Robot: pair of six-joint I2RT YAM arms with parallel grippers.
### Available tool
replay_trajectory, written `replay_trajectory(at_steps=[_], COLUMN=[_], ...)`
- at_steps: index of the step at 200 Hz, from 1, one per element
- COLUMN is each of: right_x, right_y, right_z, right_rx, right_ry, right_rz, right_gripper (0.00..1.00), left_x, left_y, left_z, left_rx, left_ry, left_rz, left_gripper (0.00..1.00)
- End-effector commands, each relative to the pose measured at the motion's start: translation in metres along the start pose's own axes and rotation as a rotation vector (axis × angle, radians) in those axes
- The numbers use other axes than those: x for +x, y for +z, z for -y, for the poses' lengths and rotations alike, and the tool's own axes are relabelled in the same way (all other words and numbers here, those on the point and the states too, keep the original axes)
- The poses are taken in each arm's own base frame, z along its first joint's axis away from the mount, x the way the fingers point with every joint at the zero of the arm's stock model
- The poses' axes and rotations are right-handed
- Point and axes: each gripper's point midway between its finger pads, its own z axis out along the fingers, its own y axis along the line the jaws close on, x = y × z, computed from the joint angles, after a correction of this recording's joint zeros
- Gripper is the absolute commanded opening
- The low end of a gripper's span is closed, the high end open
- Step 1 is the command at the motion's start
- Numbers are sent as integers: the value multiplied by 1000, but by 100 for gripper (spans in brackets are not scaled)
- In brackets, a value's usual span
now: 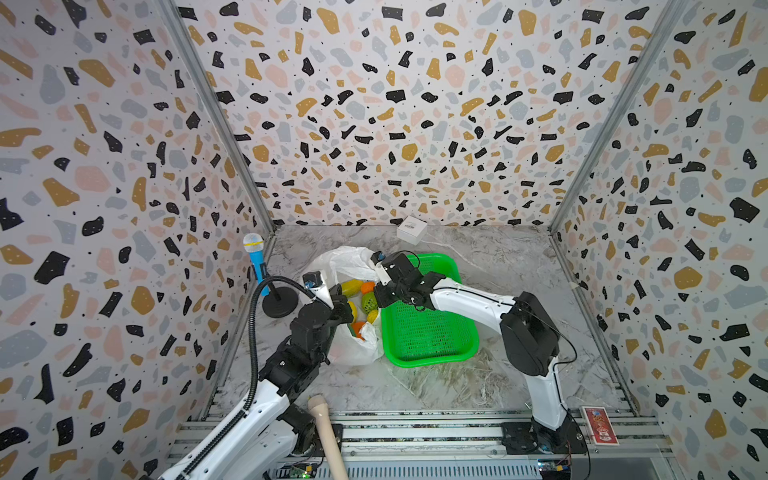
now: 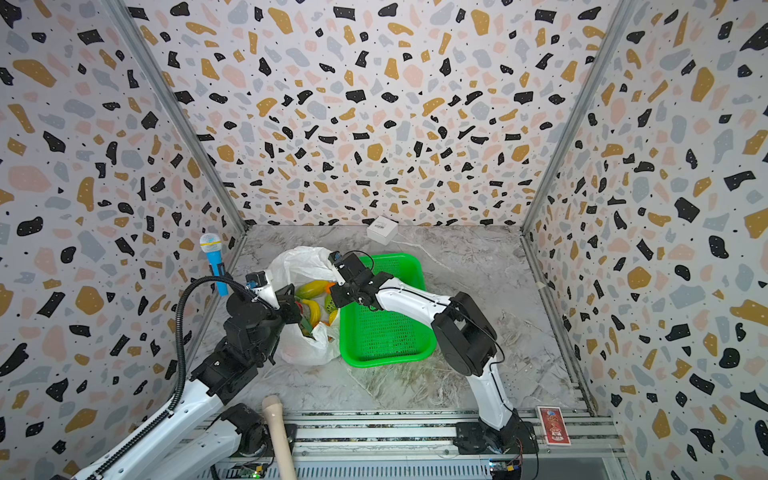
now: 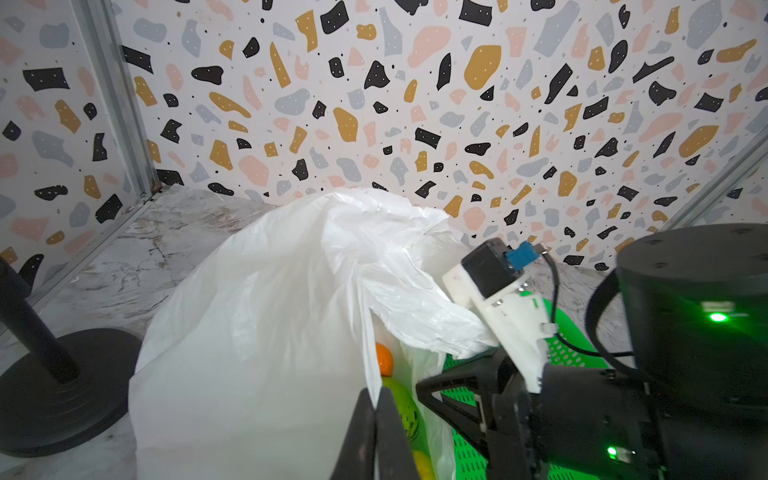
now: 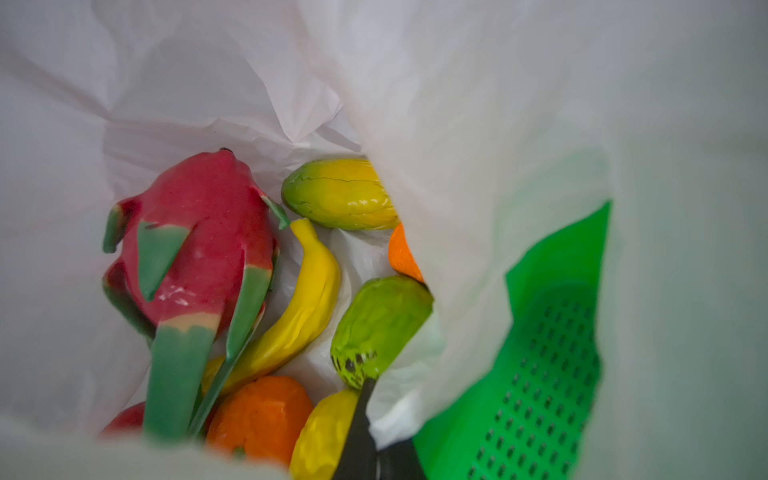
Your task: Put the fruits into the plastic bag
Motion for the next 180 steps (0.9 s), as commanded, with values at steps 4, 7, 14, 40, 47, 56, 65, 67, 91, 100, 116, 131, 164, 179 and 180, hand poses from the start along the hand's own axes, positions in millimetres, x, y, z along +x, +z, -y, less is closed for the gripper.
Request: replay_trajectory(at_steps=[4, 7, 14, 40, 47, 56, 65, 67, 91, 100, 116, 131, 164, 179, 180], right_x=[-50, -50, -50, -49, -50, -50, -53, -54, -66, -70, -77, -81, -86, -90, -90], right_y=[-64, -67, -75, -100, -107, -114, -123, -125, -153, -163, -178, -187, -202, -210, -210], right_z=[2, 3, 4, 1, 0, -2, -4, -4, -3, -1, 2, 5, 8, 7, 7], right_rx=[-24, -29, -48, -106, -118, -130, -142, -144, -169, -179, -195, -185, -158, -159, -160], right_ry=[4, 10, 20, 25, 16, 6, -5, -7, -3, 5, 19, 20, 11, 8, 8], right_rz=[159, 160, 166, 179, 184, 185, 190, 193, 237, 258, 282, 299, 309, 317, 316], right_gripper=[0, 0, 0, 0, 0, 0, 0, 0, 0, 0, 0, 0, 0, 0, 0], left_x=[-23, -23, -23, -29, -34, -40, -48, -49, -65, -67, -67, -64, -44, -31, -30], left_y=[-2, -2, -1, -4, -6, -8, -9, -9, -7, -4, 2, 8, 24, 32, 33], left_z=[16, 19, 24, 47, 51, 55, 57, 58, 65, 70, 75, 76, 61, 51, 51], left_rx=[53, 66, 89, 190, 206, 220, 221, 220, 214, 220, 215, 202, 127, 102, 100], left_ry=[38, 47, 65, 129, 141, 153, 148, 148, 121, 123, 127, 139, 159, 160, 160], left_rz=[17, 9, -9, -57, -59, -57, -50, -50, -74, -100, -150, -189, -248, -284, -285], left_gripper=[0, 0, 0, 0, 0, 0, 0, 0, 0, 0, 0, 0, 0, 0, 0])
